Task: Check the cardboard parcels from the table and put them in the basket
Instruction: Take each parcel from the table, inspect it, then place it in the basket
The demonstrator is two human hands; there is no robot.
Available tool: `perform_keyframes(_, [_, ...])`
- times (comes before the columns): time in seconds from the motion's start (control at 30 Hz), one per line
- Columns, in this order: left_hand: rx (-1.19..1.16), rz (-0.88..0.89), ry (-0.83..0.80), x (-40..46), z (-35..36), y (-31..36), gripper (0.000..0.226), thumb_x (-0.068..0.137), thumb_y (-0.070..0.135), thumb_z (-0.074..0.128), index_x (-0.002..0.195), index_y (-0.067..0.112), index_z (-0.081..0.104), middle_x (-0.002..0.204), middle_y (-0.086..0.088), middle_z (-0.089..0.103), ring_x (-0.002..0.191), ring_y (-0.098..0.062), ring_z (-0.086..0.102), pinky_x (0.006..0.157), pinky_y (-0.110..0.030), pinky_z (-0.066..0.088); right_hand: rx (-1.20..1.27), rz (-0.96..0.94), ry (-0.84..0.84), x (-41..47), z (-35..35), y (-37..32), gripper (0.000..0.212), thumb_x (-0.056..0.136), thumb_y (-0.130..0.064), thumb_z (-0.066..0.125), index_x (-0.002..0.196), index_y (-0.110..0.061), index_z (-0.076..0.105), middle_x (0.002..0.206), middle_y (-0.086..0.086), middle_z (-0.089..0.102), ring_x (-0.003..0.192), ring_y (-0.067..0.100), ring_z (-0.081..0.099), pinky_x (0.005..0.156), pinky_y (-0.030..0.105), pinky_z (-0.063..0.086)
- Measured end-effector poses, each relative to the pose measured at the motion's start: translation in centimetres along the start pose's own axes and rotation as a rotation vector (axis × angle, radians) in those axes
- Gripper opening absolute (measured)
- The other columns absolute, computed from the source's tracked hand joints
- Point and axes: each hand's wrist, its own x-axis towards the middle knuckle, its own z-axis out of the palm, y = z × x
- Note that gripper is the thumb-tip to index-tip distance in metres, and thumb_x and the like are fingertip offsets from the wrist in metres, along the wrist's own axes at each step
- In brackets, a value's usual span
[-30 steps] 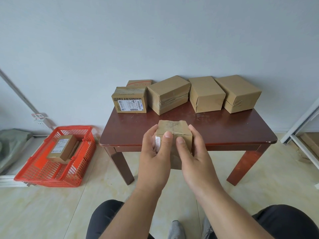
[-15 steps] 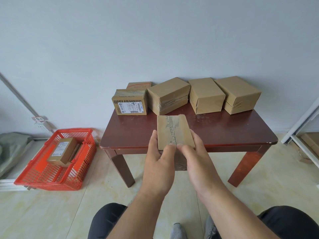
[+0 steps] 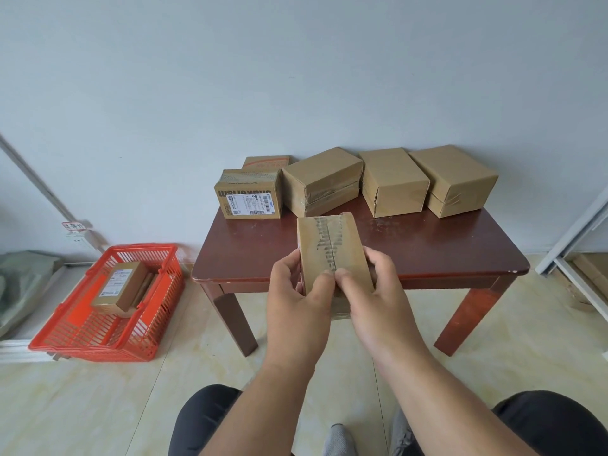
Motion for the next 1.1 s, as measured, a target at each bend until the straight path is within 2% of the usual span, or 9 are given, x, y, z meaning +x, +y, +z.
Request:
perform_keyframes(0.17, [-0.022, -0.036, 0.012, 0.7, -0.4, -0.2, 0.031, 0.095, 0.03, 0.077, 0.122, 0.03, 0.062, 0.118, 0.01, 0.076, 0.112, -0.013, 0.073, 0.098, -0.043, 0.06, 0.003, -0.03, -0.004, -0.8, 0.0, 0.5, 0.039, 0.099, -0.021, 0.071, 0.131, -0.037, 0.056, 0.105, -0.025, 0.075, 0.095, -0.004, 0.073, 0.077, 0.021, 0.057])
perform_keyframes(0.23, [-0.03, -0.033, -0.011, 0.7, -0.4, -0.3, 0.031, 0.097, 0.028, 0.076, 0.124, 0.034, 0.062, 0.119, 0.01, 0.076, 0.114, -0.014, 0.073, 0.096, -0.043, 0.061, -0.011, -0.046, 0.009, -0.8, -0.1, 0.5, 0.04, 0.097, -0.02, 0.073, 0.13, -0.036, 0.056, 0.106, -0.022, 0.075, 0.094, -0.005, 0.072, 0.074, 0.02, 0.058])
perform_keyframes(0.37, [-0.013, 0.037, -0.024, 0.1, -0.1, -0.7, 0.039, 0.1, 0.018, 0.072, 0.135, 0.031, 0.061, 0.122, 0.011, 0.074, 0.109, 0.004, 0.07, 0.098, -0.036, 0.061, -0.058, -0.081, 0.053, 0.1, -0.3, 0.6, 0.037, 0.096, -0.022, 0.073, 0.127, -0.035, 0.057, 0.111, -0.016, 0.074, 0.094, -0.005, 0.071, 0.08, 0.026, 0.058])
perform_keyframes(0.47, [0.018, 0.082, -0.011, 0.0, 0.0, -1.1, 0.048, 0.098, 0.022, 0.074, 0.142, 0.031, 0.058, 0.137, 0.012, 0.063, 0.12, 0.011, 0.06, 0.109, -0.038, 0.054, -0.089, -0.086, 0.021, 0.7, -0.3, 0.6, 0.054, 0.094, -0.039, 0.071, 0.145, -0.038, 0.055, 0.129, -0.013, 0.069, 0.111, 0.002, 0.069, 0.093, 0.033, 0.059])
perform_keyframes(0.53, [-0.007, 0.078, -0.018, -0.1, 0.0, -1.1, 0.046, 0.098, 0.02, 0.074, 0.14, 0.033, 0.058, 0.141, 0.011, 0.06, 0.123, 0.008, 0.061, 0.109, -0.038, 0.054, -0.113, -0.073, 0.003, 1.0, -0.3, 0.7, 0.067, 0.093, -0.047, 0.069, 0.156, -0.036, 0.047, 0.14, -0.01, 0.061, 0.12, 0.003, 0.065, 0.096, 0.029, 0.058])
perform_keyframes(0.67, [0.04, 0.085, -0.037, 0.2, -0.1, -0.8, 0.048, 0.093, 0.035, 0.073, 0.139, 0.038, 0.061, 0.141, 0.008, 0.061, 0.125, -0.007, 0.064, 0.106, -0.044, 0.056, -0.097, -0.086, 0.006, 0.6, -0.5, 0.7, 0.049, 0.098, -0.035, 0.069, 0.146, -0.039, 0.058, 0.135, -0.016, 0.054, 0.108, -0.013, 0.061, 0.08, 0.011, 0.054])
perform_keyframes(0.73, [0.073, 0.085, -0.031, 0.5, -0.3, -0.7, 0.048, 0.084, 0.049, 0.069, 0.132, 0.044, 0.066, 0.136, 0.005, 0.064, 0.122, -0.012, 0.066, 0.103, -0.046, 0.057, -0.075, -0.085, 0.005, 0.2, -0.4, 0.9, 0.045, 0.098, -0.032, 0.071, 0.14, -0.043, 0.06, 0.134, -0.019, 0.054, 0.108, -0.012, 0.061, 0.079, 0.013, 0.056])
perform_keyframes(0.97, [0.071, 0.071, 0.05, 0.5, -0.5, -1.0, 0.032, 0.091, 0.039, 0.08, 0.12, 0.038, 0.067, 0.125, 0.012, 0.067, 0.111, -0.001, 0.065, 0.097, -0.039, 0.059, -0.028, -0.071, 0.045, -0.4, -0.4, 1.1, 0.033, 0.092, -0.035, 0.076, 0.122, -0.042, 0.064, 0.124, -0.011, 0.067, 0.099, 0.0, 0.069, 0.077, 0.025, 0.059])
perform_keyframes(1.1, [0.106, 0.099, 0.048, -0.2, -0.2, -1.2, 0.036, 0.091, 0.031, 0.08, 0.123, 0.034, 0.065, 0.125, 0.012, 0.065, 0.103, 0.008, 0.064, 0.082, -0.017, 0.056, -0.029, -0.049, 0.097, 0.4, -0.4, 0.7, 0.021, 0.093, -0.033, 0.076, 0.109, -0.033, 0.062, 0.102, -0.015, 0.073, 0.087, -0.003, 0.07, 0.075, 0.027, 0.055])
